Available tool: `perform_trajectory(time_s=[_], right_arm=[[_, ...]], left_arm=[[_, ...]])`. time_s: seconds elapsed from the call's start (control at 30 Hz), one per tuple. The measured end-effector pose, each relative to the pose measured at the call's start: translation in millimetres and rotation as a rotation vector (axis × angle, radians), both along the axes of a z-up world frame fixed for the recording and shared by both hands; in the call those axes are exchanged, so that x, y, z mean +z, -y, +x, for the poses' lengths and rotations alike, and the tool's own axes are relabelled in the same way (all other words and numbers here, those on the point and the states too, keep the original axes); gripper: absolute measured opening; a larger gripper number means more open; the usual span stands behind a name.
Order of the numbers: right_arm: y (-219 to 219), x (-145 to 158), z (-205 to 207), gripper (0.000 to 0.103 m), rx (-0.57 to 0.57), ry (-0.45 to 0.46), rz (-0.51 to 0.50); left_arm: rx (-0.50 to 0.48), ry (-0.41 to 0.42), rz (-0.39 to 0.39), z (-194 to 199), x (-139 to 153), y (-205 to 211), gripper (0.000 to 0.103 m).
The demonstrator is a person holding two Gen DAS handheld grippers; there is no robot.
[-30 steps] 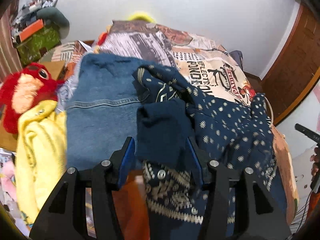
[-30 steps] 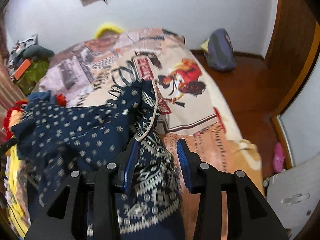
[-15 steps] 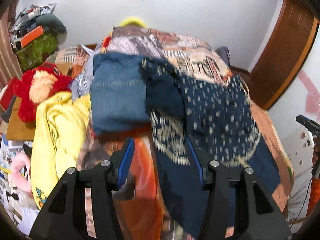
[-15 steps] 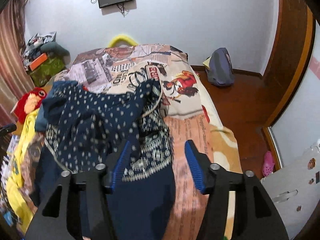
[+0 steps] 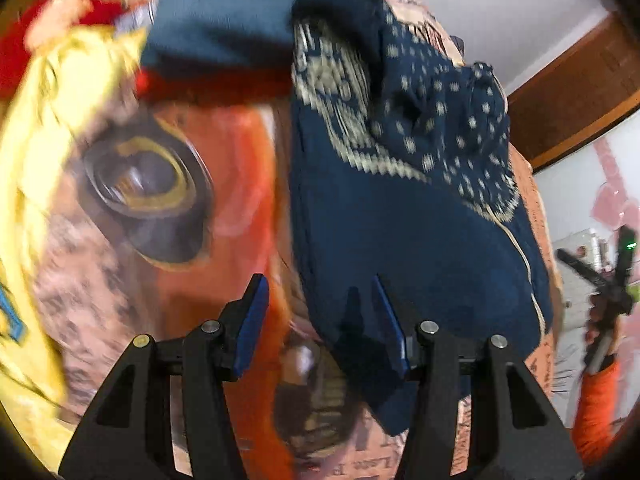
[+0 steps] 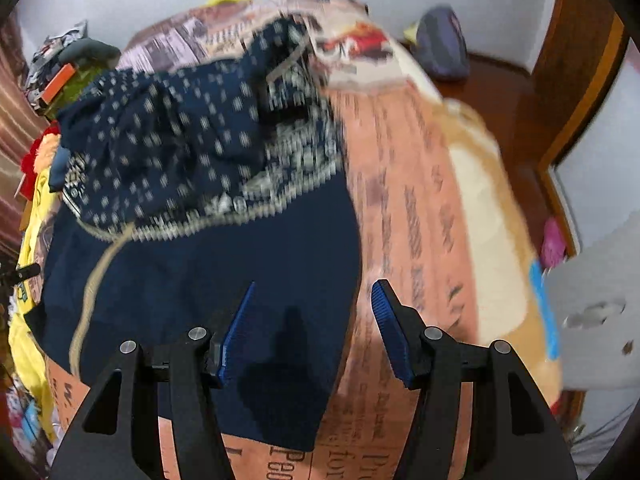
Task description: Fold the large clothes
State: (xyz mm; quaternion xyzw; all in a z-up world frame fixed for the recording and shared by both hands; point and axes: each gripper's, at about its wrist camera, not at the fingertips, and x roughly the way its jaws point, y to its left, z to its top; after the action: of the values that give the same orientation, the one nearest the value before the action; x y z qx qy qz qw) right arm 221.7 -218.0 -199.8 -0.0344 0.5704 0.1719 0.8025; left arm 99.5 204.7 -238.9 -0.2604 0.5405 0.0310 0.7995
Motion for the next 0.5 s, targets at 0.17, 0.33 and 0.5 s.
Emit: perform_trajectory(time_s=[0.17,0.33,0.5], right_arm=[[11,-34,3,0.055,-0.053,-0.143,0.101],[21,-49,10,0.055,-0.109,-0.190,0.205],[11,-50,8,0.040,-0.069,-0.159,0.188]], left_arm=[[-0.028,-0.018,-0.068,2,-21,16,0.052],[0.014,-0.006,-0.108,1,-27,19,0.052],[0.048,0.007,-0.107,-4,-28,17,0.028]])
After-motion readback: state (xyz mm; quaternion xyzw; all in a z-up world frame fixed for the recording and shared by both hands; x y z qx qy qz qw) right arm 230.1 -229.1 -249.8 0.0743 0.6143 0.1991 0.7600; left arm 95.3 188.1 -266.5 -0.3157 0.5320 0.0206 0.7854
